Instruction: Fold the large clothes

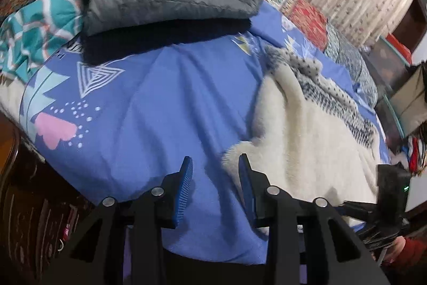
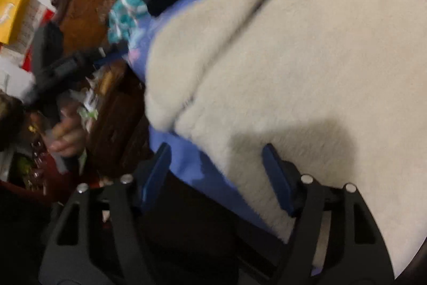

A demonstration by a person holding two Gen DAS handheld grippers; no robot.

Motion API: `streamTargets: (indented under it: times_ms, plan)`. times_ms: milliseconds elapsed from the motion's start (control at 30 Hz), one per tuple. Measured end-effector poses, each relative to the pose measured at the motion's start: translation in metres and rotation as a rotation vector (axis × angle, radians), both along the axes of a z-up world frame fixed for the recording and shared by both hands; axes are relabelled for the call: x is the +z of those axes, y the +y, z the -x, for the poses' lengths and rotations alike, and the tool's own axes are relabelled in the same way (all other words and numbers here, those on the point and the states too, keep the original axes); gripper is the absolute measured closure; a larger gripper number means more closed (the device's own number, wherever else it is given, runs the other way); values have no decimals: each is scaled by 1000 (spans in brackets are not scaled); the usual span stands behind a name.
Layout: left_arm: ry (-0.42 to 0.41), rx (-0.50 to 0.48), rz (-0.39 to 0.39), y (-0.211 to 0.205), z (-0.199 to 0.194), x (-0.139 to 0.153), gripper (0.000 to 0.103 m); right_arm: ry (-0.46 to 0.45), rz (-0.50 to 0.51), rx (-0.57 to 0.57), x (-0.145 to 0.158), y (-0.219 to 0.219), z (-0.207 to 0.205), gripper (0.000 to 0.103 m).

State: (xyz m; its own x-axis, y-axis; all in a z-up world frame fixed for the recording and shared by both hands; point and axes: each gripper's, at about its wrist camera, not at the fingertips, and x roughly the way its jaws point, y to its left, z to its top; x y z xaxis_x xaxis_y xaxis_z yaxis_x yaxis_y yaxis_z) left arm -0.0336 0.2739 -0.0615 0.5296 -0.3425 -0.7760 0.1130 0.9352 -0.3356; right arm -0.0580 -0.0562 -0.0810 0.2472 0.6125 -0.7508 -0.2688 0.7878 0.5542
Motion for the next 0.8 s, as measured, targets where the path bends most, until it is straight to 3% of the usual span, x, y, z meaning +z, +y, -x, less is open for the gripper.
streamTargets:
  times_ms: [67, 133, 233, 300, 367, 433, 533, 633, 733, 800]
  plan:
    - [4, 9, 1, 10, 1, -4, 45, -98, -9, -42, 34, -14, -6, 34]
    - [19, 21, -4, 18, -1, -10, 45, -141, -41, -44, 55, -17, -17, 34]
    - [44, 44, 7, 27, -8, -17, 45, -107, -29, -58, 47, -5, -45, 43]
    - [44, 50, 21, 30, -11, -16, 45, -34, -19, -74, 19, 23, -60, 52]
    - [35, 47, 10, 30, -12, -12, 45, 27, 27, -89, -8, 36, -78, 64]
    - [29, 44, -7, 30, -12, -9, 45, 62, -41, -70, -18, 55, -92, 100]
    - [21, 51, -37, 31, -11, 0, 45, -14, -76, -18, 13, 65, -101, 100]
    - [9, 51, -62, 29, -13, 13, 45, -131, -79, 54, 73, 49, -99, 100]
    - [-27, 40, -97, 14, -28, 34, 45, -263, 87, 122, 126, -4, -86, 100]
    - [-62, 19, -105, -5, -43, 50, 45, -289, 218, 114, 138, -43, -80, 100]
